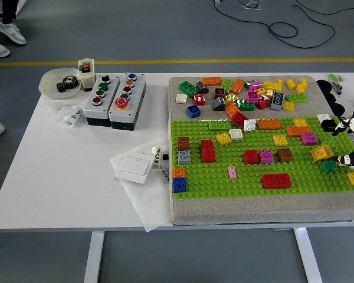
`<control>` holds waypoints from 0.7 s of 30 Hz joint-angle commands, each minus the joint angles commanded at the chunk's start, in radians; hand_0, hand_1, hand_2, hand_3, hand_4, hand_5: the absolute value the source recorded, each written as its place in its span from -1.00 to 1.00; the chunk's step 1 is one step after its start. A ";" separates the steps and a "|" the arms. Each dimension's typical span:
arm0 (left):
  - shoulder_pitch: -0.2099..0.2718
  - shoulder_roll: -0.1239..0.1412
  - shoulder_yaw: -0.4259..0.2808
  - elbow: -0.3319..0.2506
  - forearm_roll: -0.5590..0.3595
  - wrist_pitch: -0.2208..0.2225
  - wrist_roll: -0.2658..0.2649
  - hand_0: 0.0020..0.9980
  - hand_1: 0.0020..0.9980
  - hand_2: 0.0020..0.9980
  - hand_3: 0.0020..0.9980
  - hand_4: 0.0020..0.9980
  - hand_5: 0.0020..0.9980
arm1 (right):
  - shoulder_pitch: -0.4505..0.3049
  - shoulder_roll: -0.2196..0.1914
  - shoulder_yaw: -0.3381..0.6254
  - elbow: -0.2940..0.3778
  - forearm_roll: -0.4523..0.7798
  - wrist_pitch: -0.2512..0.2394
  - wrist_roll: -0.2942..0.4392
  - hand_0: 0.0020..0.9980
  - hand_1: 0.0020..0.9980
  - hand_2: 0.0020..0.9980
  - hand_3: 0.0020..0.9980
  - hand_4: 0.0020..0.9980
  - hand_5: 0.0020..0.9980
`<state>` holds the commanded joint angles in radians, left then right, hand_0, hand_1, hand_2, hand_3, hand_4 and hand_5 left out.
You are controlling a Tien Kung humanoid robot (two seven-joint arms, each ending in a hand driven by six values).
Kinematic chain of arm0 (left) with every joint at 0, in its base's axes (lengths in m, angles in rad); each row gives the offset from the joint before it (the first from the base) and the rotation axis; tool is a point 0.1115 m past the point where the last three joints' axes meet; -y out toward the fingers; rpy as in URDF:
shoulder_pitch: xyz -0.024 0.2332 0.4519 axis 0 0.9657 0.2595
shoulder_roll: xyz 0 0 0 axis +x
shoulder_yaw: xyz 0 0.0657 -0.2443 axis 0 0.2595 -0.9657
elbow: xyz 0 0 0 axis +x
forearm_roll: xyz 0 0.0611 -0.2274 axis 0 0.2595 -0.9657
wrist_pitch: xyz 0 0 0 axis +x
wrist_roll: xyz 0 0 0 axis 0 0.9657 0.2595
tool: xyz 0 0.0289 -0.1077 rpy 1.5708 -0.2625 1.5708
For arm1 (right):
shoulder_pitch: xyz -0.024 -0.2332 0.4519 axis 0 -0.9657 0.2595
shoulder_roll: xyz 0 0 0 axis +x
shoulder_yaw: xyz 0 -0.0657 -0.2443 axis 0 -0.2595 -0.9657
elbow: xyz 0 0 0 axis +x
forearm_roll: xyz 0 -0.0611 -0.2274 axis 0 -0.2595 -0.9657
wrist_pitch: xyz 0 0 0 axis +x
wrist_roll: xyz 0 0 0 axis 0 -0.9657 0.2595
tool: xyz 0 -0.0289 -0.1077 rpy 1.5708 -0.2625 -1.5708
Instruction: Pick up the brick,pile it on top of brick,press brick,pick up the brick,pile it on top of brick,press brick
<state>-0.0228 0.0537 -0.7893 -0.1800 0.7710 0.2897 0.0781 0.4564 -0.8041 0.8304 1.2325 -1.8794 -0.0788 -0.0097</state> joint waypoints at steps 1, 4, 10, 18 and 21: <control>0.000 0.000 0.001 0.000 0.000 0.000 0.000 0.47 0.54 0.63 0.34 0.45 0.31 | 0.001 -0.001 -0.004 -0.002 0.000 0.000 0.001 0.29 0.28 0.33 0.20 0.83 -0.46; 0.002 -0.001 0.001 0.000 0.000 0.000 0.002 0.47 0.53 0.63 0.34 0.45 0.31 | 0.002 -0.002 -0.016 -0.004 0.000 -0.009 0.004 0.19 0.24 0.27 0.16 0.80 -0.47; 0.009 -0.004 0.000 0.000 0.005 -0.001 0.009 0.47 0.53 0.63 0.34 0.45 0.31 | 0.018 0.025 -0.039 -0.039 0.013 -0.070 0.011 0.13 0.18 0.19 0.13 0.78 -0.52; 0.012 -0.004 0.011 0.000 -0.003 -0.001 0.011 0.47 0.53 0.62 0.34 0.45 0.31 | 0.106 0.108 -0.089 -0.128 0.067 -0.181 0.037 0.13 0.12 0.14 0.09 0.64 -0.61; 0.009 -0.003 0.024 0.000 -0.016 -0.001 0.008 0.47 0.53 0.63 0.34 0.46 0.32 | 0.146 0.127 -0.118 -0.168 0.083 -0.179 0.052 0.18 0.15 0.17 0.15 0.68 -0.57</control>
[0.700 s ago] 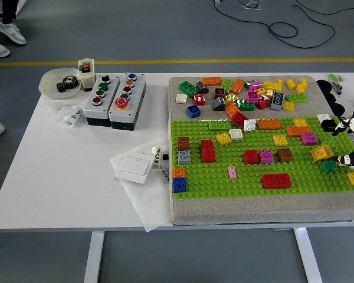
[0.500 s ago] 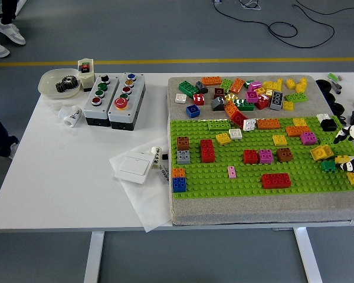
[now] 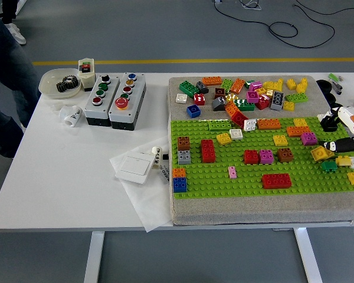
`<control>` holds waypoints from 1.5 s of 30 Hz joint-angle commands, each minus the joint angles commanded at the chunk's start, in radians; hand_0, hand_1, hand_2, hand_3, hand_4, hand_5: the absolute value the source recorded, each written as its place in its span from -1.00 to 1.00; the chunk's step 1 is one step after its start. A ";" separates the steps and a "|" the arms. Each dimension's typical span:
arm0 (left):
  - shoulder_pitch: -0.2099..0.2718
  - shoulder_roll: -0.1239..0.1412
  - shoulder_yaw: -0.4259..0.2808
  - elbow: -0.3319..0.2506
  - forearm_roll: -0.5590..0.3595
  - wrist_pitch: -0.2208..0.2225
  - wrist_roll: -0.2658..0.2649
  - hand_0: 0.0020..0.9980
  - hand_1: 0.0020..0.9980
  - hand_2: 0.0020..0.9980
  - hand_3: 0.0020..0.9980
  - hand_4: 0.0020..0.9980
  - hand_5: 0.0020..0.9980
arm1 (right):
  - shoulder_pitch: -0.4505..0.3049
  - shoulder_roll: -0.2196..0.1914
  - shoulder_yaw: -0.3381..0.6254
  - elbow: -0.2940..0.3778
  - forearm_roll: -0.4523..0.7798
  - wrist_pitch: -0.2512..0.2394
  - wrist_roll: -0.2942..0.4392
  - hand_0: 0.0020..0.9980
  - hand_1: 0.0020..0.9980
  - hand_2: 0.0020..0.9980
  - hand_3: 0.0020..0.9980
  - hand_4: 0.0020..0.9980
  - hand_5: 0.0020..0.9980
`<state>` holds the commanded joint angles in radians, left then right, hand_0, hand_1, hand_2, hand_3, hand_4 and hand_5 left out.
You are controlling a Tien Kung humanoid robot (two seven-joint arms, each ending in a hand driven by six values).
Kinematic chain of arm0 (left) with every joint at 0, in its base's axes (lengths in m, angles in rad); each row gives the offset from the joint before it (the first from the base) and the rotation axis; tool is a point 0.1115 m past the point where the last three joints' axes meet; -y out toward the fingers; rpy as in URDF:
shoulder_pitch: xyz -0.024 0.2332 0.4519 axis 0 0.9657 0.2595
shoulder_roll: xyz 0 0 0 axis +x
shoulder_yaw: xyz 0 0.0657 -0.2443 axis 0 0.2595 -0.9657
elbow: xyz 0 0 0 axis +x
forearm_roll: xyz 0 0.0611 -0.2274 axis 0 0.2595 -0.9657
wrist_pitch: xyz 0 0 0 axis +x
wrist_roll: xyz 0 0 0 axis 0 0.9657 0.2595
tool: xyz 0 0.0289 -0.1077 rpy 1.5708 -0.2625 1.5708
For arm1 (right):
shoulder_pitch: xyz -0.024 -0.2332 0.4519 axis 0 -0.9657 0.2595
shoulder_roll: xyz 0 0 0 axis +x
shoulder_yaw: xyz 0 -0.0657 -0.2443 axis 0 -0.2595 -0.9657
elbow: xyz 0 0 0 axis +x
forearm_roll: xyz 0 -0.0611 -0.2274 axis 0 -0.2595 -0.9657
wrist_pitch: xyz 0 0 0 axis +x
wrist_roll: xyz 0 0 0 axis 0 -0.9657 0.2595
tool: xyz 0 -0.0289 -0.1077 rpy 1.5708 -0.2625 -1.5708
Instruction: Pick up the brick,pile it on top of brick,press brick,pick up the brick,pile it on top of brick,press brick
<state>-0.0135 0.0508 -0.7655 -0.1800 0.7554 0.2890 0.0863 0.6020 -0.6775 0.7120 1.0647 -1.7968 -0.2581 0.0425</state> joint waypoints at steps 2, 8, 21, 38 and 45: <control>-0.003 0.000 0.005 0.000 -0.006 0.001 -0.001 0.47 0.53 0.63 0.34 0.46 0.32 | 0.017 0.008 -0.013 -0.020 -0.008 0.040 -0.011 0.18 0.15 0.17 0.15 0.68 -0.57; -0.009 0.002 0.014 0.000 -0.016 0.003 -0.006 0.47 0.53 0.62 0.34 0.46 0.32 | 0.017 -0.026 -0.044 -0.011 -0.021 0.117 0.002 0.18 0.18 0.18 0.15 0.69 -0.57; -0.006 0.001 0.010 0.000 0.007 0.000 0.005 0.47 0.53 0.62 0.34 0.46 0.32 | 0.015 -0.022 -0.093 -0.050 -0.011 0.106 0.011 0.20 0.22 0.22 0.18 0.73 -0.55; -0.009 0.003 0.016 0.000 0.003 0.001 0.006 0.47 0.52 0.62 0.34 0.45 0.32 | 0.029 0.008 -0.117 -0.091 0.009 0.096 0.020 0.16 0.19 0.21 0.13 0.64 -0.60; -0.010 0.005 0.025 0.000 -0.011 0.003 0.002 0.47 0.52 0.62 0.34 0.46 0.32 | 0.027 0.006 -0.119 -0.098 0.017 0.110 0.024 0.06 0.08 0.12 0.06 0.56 -0.66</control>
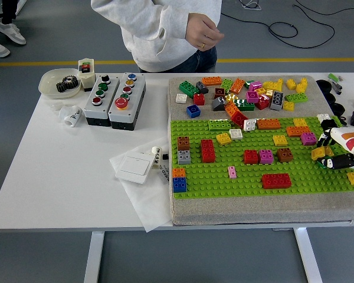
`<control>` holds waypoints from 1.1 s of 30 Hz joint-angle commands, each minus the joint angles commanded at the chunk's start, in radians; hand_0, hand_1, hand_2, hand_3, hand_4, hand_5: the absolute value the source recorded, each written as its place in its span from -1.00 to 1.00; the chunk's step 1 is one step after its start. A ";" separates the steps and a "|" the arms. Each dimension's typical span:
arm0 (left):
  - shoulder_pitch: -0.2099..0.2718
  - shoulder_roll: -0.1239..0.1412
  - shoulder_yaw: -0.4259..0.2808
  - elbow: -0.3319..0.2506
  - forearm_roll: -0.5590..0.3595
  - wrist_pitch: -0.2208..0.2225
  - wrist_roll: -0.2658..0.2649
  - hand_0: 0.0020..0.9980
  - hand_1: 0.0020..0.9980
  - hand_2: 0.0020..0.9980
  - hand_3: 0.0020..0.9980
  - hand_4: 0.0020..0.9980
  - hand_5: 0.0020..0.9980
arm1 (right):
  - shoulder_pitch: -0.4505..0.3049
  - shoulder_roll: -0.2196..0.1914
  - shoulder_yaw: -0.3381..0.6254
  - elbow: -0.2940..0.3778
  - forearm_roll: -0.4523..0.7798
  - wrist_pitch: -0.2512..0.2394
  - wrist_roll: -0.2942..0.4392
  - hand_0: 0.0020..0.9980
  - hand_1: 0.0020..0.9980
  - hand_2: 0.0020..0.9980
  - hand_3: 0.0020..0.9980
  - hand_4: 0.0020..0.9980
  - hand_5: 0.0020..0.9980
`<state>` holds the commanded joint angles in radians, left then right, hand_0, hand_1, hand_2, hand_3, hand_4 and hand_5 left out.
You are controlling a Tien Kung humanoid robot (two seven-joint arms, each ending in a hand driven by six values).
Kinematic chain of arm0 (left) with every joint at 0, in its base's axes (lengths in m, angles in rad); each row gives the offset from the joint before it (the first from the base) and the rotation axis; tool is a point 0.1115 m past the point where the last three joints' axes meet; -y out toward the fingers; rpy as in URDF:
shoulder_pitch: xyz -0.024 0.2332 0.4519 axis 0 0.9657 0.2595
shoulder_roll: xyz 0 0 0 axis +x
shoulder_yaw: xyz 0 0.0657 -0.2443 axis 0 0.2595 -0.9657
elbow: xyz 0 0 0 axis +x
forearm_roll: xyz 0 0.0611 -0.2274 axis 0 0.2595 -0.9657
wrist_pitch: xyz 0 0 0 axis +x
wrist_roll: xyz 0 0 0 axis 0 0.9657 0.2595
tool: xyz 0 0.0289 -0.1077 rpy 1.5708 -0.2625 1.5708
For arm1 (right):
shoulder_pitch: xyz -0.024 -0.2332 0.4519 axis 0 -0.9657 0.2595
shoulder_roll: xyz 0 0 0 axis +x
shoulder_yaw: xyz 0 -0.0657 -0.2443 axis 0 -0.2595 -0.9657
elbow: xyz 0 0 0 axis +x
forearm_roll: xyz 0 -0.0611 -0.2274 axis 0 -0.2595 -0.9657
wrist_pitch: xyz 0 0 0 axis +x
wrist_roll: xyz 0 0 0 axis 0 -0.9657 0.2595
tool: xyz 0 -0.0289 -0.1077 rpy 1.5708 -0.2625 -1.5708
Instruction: Pick up the brick,pile it on top of brick,press brick,pick up the brick,pile it on top of brick,press brick
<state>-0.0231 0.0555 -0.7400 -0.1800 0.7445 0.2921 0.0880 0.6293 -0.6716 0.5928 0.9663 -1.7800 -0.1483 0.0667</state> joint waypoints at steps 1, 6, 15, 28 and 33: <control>-0.001 0.000 0.001 0.000 0.000 0.000 0.000 0.47 0.52 0.62 0.34 0.46 0.32 | 0.002 0.000 -0.001 -0.003 0.000 0.002 0.001 0.06 0.08 0.12 0.06 0.56 -0.66; -0.003 0.000 0.008 0.000 -0.008 0.000 -0.001 0.47 0.52 0.62 0.34 0.46 0.32 | 0.001 0.002 0.004 -0.009 -0.001 -0.005 0.003 -0.07 0.00 0.08 0.01 0.51 -0.70; -0.003 0.000 -0.002 0.000 0.005 0.001 0.003 0.47 0.52 0.62 0.34 0.46 0.32 | -0.002 -0.001 0.005 -0.004 -0.009 -0.034 0.005 -0.19 -0.08 0.03 -0.05 0.33 -0.78; -0.002 0.002 -0.004 0.000 0.007 0.001 0.004 0.47 0.52 0.62 0.33 0.45 0.31 | -0.003 -0.010 0.013 0.014 -0.011 -0.085 0.015 -0.46 -0.18 -0.02 -0.08 0.23 -0.74; -0.001 0.002 0.013 0.000 -0.008 0.002 0.007 0.47 0.52 0.62 0.33 0.45 0.31 | -0.006 -0.014 0.022 0.037 -0.007 -0.106 0.014 -0.53 -0.19 -0.03 -0.08 0.18 -0.71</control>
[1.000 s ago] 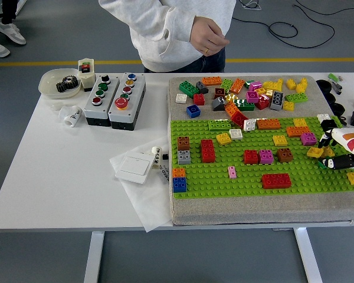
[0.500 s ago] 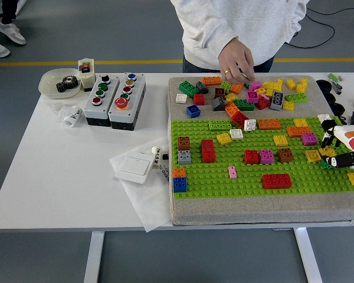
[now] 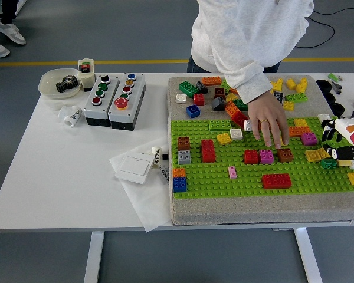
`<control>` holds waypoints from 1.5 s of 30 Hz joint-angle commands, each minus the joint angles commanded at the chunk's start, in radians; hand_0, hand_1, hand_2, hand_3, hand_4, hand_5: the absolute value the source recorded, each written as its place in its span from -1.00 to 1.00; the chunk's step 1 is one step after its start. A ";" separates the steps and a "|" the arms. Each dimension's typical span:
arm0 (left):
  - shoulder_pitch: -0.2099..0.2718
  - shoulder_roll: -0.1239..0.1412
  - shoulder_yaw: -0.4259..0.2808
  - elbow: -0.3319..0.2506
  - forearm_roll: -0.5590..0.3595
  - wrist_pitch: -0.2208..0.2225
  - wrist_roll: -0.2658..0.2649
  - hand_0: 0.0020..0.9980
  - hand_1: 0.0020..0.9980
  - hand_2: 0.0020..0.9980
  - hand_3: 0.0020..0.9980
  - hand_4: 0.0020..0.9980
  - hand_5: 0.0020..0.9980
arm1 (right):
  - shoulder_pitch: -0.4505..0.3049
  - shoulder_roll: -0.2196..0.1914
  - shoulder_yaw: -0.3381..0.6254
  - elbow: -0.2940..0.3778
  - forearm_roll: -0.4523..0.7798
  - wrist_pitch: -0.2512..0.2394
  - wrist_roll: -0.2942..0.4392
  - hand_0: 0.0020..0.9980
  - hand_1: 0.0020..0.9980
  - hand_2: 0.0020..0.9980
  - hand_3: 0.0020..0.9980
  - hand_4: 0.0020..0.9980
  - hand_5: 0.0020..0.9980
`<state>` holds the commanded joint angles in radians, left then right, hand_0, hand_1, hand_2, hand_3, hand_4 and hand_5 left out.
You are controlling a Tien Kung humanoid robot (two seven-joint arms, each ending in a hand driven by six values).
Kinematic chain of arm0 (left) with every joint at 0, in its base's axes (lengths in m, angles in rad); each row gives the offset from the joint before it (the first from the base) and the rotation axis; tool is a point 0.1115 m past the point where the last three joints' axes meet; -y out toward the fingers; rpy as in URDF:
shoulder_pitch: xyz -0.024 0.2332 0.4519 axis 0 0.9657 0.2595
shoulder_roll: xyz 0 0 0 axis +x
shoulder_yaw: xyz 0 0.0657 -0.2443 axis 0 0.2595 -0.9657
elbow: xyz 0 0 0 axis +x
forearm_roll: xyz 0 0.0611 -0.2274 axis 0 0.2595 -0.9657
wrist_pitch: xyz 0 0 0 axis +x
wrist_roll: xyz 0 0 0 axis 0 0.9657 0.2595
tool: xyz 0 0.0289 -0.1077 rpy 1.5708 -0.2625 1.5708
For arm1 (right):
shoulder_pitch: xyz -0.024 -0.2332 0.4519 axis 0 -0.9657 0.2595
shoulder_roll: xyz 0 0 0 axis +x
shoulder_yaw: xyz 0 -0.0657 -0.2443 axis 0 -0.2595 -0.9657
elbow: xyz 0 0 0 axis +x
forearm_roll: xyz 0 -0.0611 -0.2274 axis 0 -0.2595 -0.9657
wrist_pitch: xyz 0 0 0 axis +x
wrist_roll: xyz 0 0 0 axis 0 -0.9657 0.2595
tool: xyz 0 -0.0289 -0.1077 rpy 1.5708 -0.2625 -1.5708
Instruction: Pick up the brick,pile it on top of brick,press brick,pick up the brick,pile it on top of brick,press brick
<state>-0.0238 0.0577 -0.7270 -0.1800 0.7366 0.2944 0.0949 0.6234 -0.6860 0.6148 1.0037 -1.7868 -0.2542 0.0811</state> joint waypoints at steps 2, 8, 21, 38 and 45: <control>0.001 0.001 0.001 0.000 -0.003 0.000 -0.002 0.47 0.52 0.62 0.33 0.45 0.31 | -0.008 -0.006 0.007 0.015 -0.001 -0.008 -0.001 -0.53 -0.19 -0.03 -0.08 0.18 -0.71; 0.000 0.002 -0.041 0.000 0.044 -0.001 0.002 0.47 0.52 0.62 0.33 0.45 0.31 | -0.031 -0.027 0.031 0.077 -0.018 -0.019 -0.008 -0.56 -0.21 -0.03 -0.09 0.15 -0.68; -0.003 0.002 -0.038 0.000 0.036 0.001 0.002 0.47 0.52 0.61 0.33 0.45 0.30 | -0.048 -0.055 0.084 0.172 -0.044 -0.055 -0.013 -0.61 -0.22 -0.05 -0.08 0.15 -0.59; -0.001 0.004 -0.029 0.000 0.031 0.002 0.002 0.47 0.52 0.61 0.33 0.44 0.30 | -0.080 -0.088 0.142 0.256 -0.091 -0.041 -0.025 -0.64 -0.23 -0.07 -0.08 0.21 -0.64; 0.005 0.004 -0.023 0.000 0.026 0.002 0.003 0.47 0.52 0.61 0.33 0.44 0.30 | -0.093 -0.092 0.154 0.277 -0.102 -0.034 -0.028 -0.64 -0.23 -0.06 -0.07 0.21 -0.57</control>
<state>-0.0191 0.0618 -0.7496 -0.1800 0.7628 0.2969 0.0978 0.5304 -0.7779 0.7685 1.2806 -1.8890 -0.2882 0.0527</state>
